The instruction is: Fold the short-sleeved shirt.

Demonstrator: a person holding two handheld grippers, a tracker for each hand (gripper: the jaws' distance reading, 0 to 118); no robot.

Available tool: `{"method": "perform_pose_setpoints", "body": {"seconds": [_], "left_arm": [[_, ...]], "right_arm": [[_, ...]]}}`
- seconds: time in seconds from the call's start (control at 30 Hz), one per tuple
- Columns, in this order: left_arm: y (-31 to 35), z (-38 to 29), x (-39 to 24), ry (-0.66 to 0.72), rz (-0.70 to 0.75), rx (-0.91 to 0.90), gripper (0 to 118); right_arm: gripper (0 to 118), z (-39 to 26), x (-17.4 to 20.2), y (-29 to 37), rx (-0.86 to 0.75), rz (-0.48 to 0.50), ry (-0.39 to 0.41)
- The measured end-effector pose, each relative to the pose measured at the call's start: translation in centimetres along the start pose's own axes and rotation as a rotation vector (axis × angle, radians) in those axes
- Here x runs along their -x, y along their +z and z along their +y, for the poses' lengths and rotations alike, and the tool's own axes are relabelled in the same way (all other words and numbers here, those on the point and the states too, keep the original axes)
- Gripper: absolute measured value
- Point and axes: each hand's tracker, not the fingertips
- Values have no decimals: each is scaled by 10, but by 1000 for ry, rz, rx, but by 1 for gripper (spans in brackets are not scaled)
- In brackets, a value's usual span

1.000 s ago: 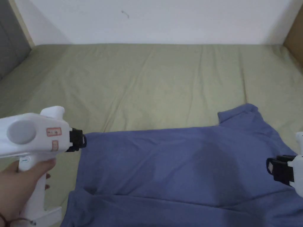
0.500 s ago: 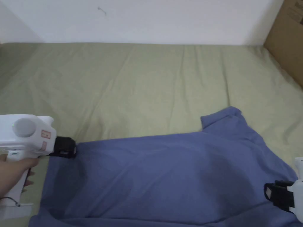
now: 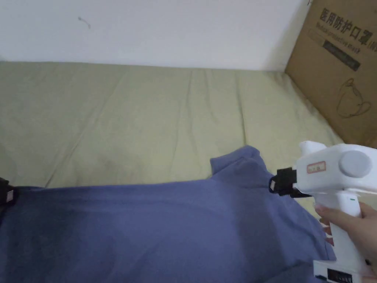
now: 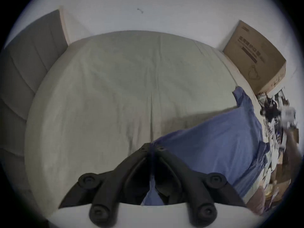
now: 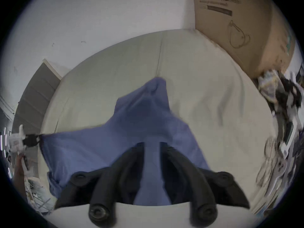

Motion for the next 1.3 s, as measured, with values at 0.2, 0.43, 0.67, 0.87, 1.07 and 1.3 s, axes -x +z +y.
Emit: {"method": "perform_pose_setpoints", "body": {"seconds": [0.2, 0.43, 0.67, 0.87, 1.07, 1.3], "left_arm": [[9, -2, -7, 9, 5, -1, 2], [1, -4, -14, -45, 27, 15, 2], [-8, -1, -9, -58, 36, 25, 2], [0, -1, -6, -36, 12, 27, 2], [34, -13, -10, -43, -14, -1, 2], [104, -39, -16, -116, -80, -51, 2]], "right_arm": [[103, 62, -7, -63, 77, -82, -67], [103, 66, 5, -104, 132, -151, 83], [54, 57, -1, -94, 149, -101, 62], [1, 54, 0, -50, 87, -1, 37], [1, 29, -27, 48, 16, 59, -29], [1, -48, -52, 162, -15, 154, -87]]}}
